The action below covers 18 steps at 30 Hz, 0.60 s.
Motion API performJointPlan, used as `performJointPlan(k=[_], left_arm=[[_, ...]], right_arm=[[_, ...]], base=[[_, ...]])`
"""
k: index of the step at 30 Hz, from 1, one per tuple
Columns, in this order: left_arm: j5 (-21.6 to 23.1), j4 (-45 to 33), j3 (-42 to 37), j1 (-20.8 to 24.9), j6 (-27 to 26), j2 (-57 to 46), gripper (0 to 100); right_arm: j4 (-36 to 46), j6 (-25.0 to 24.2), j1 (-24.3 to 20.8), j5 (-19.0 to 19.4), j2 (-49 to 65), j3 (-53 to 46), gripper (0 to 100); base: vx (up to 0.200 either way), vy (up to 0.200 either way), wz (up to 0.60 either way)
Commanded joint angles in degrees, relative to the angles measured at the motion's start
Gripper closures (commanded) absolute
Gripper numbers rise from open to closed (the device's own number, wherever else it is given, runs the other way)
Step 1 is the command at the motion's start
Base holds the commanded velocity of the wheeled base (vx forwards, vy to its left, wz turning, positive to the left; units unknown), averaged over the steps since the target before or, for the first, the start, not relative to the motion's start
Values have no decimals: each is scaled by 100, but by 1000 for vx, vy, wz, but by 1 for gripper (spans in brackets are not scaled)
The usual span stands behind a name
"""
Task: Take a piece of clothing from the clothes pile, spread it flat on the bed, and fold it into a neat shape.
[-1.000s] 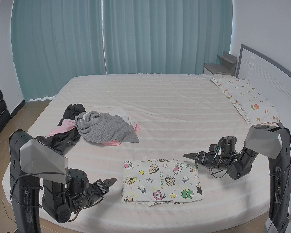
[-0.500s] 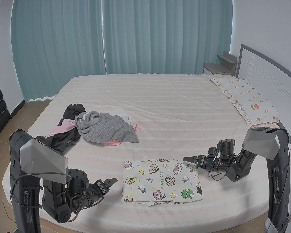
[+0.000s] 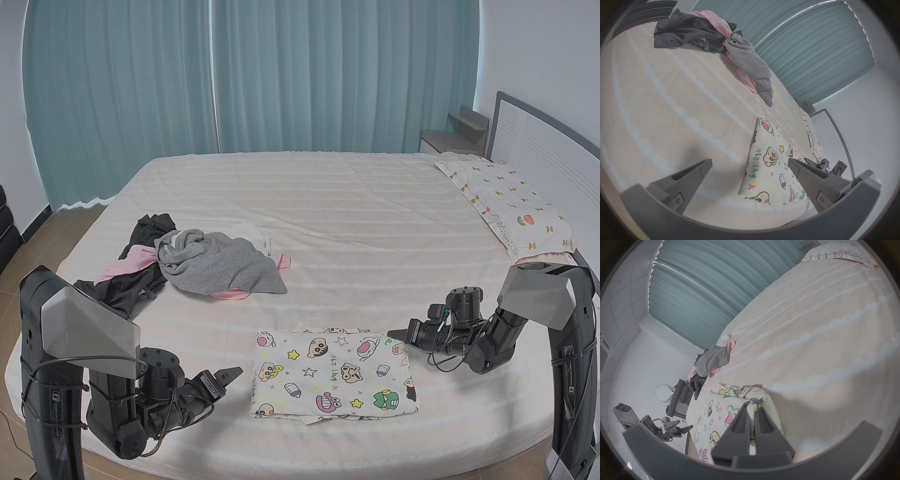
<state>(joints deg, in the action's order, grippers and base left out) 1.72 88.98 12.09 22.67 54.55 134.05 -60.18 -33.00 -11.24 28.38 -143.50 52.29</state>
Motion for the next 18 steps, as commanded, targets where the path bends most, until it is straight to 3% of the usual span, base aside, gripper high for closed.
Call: performJointPlan(k=[1, 18], left_arm=[[-40, 102, 12, 0, 3, 16, 0], [-58, 102, 21, 18, 3, 34, 0]], right_arm=[[-2, -31, 60, -8, 15, 150, 100], [-37, -49, 227, -219, -161, 502, 100]], base=[[0, 0, 0], [0, 0, 0]])
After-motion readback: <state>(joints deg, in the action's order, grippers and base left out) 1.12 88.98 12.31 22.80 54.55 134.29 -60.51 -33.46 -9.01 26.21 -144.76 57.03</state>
